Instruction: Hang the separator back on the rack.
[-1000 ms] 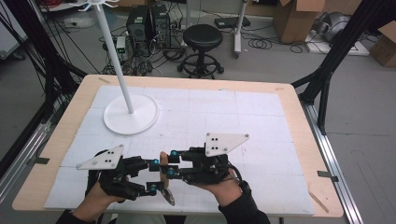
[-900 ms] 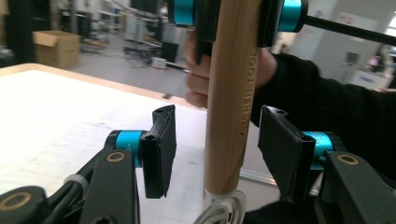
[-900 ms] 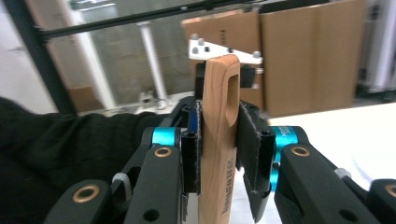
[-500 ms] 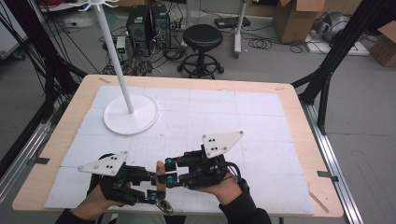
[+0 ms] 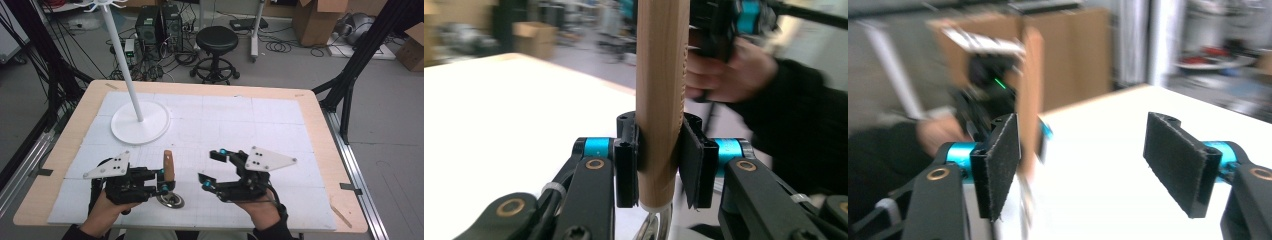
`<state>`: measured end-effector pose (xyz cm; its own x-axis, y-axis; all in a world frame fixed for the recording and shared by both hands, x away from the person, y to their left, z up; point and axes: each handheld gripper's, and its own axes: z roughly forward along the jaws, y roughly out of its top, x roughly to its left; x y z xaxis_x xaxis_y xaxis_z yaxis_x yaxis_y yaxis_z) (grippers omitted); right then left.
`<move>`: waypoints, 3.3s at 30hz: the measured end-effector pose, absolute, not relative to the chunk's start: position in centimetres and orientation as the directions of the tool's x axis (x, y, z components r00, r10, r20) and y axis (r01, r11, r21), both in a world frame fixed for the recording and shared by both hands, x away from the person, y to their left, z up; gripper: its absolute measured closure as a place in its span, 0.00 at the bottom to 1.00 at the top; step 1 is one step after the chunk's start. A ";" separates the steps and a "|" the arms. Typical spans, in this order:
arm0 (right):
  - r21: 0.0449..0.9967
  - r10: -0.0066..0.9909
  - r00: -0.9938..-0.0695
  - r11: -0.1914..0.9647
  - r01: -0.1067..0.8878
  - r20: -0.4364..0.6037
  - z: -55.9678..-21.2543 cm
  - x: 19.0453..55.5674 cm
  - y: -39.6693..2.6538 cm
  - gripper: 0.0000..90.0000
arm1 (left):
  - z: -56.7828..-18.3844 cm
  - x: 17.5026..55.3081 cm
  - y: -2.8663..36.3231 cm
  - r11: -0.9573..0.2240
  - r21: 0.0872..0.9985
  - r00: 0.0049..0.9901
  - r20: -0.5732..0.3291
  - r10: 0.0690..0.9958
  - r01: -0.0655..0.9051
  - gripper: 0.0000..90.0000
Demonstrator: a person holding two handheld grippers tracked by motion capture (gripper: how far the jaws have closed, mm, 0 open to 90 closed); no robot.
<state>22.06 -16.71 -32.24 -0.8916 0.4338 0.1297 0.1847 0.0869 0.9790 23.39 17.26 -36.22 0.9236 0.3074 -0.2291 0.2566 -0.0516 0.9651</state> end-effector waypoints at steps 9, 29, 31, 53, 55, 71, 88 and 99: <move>0.959 0.689 -0.723 0.169 0.225 0.048 -34.3 20.4 -23.0 0.19 | -32.9 26.4 18.7 -0.022 0.970 0.831 -0.197 0.519 0.244 0.79; 0.961 0.754 -0.655 0.141 0.240 0.053 -35.6 20.4 -26.4 0.18 | -23.0 34.7 25.1 0.072 0.973 0.714 -0.211 0.667 0.221 0.79; 0.960 0.755 -0.653 0.140 0.244 0.056 -35.8 20.4 -26.5 0.18 | -22.1 35.4 25.5 0.061 0.974 0.708 -0.201 0.678 0.218 0.79; 0.959 0.771 -0.631 0.110 0.263 0.084 -36.0 20.4 -27.5 0.18 | -18.5 40.1 26.2 0.095 0.971 0.664 -0.221 0.714 0.222 0.79; 0.959 0.772 -0.629 0.103 0.264 0.090 -36.0 20.4 -27.6 0.18 | -18.5 40.3 26.3 0.104 0.968 0.659 -0.233 0.715 0.230 0.79; 0.960 0.772 -0.629 0.101 0.262 0.090 -36.1 20.3 -27.8 0.18 | -19.9 39.8 26.3 0.084 0.967 0.617 -0.219 0.756 0.240 0.77; 0.959 0.796 -0.599 0.093 0.268 0.090 -36.7 20.0 -28.0 0.18 | -27.3 28.8 28.6 0.066 0.984 0.648 -0.160 0.745 0.167 0.21; 0.962 0.813 -0.576 0.086 0.261 0.083 -37.3 19.9 -28.4 0.18 | -33.4 24.1 26.9 0.036 0.988 0.687 -0.129 0.715 0.148 0.21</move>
